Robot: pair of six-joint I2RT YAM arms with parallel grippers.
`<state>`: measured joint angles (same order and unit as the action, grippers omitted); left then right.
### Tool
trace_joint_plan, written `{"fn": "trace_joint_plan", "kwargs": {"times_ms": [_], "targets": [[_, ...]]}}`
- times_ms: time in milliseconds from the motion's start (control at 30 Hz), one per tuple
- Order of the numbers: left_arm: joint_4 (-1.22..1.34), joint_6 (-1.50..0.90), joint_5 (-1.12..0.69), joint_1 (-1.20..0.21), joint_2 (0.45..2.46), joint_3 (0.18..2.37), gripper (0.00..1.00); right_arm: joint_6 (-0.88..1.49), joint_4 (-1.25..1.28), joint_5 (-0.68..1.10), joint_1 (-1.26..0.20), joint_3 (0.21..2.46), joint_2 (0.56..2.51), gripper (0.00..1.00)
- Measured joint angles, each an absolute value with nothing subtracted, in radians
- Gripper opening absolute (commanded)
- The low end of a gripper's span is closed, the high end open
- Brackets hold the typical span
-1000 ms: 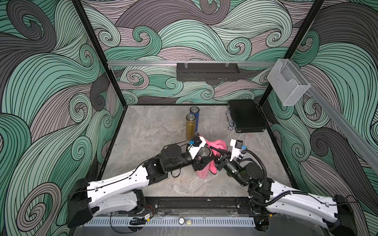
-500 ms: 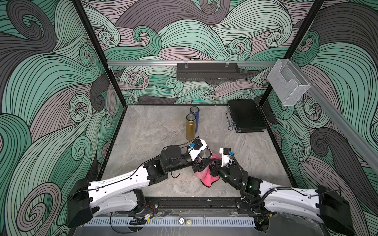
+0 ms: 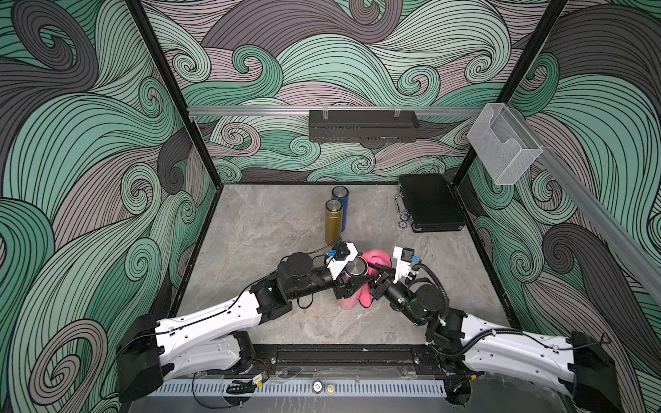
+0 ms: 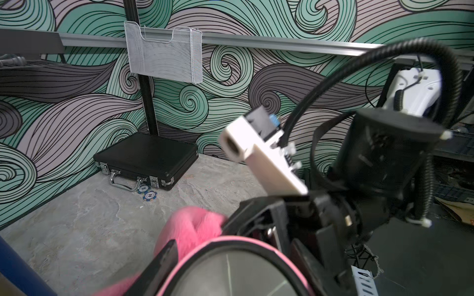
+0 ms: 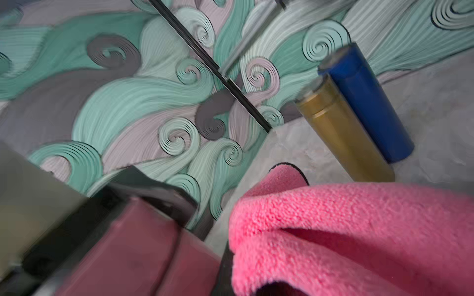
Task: Wipe the surface of the thermos
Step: Wipe the dirt from the surface of the thermos.
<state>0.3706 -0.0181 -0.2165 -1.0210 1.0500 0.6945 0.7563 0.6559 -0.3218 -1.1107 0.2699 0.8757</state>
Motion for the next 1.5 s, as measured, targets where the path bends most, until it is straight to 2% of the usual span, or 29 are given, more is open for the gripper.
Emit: {"fn": "trace_joint_plan", "kwargs": {"times_ms": [167,500,633,933,1300,1500], "targets": [[0.376,-0.010,-0.260,-1.021,1.050,0.695,0.00,0.784,0.606,-0.315,-1.112,0.196,0.923,0.00],[0.382,0.029,-0.408,-1.004,1.040,0.712,0.00,0.687,0.542,-0.256,-1.111,0.381,0.707,0.00],[0.351,0.057,-0.469,-1.003,1.038,0.722,0.00,0.693,0.586,-0.234,-1.111,0.369,0.742,0.00],[0.307,0.110,-0.562,-0.983,1.036,0.722,0.00,0.778,0.639,-0.247,-1.096,0.190,0.915,0.00],[0.332,0.117,-0.702,-0.928,1.015,0.722,0.00,0.720,0.582,-0.197,-1.066,0.364,0.723,0.00],[0.335,0.147,-0.775,-0.904,1.015,0.722,0.00,0.723,0.643,-0.170,-1.066,0.340,0.742,0.00]]}}
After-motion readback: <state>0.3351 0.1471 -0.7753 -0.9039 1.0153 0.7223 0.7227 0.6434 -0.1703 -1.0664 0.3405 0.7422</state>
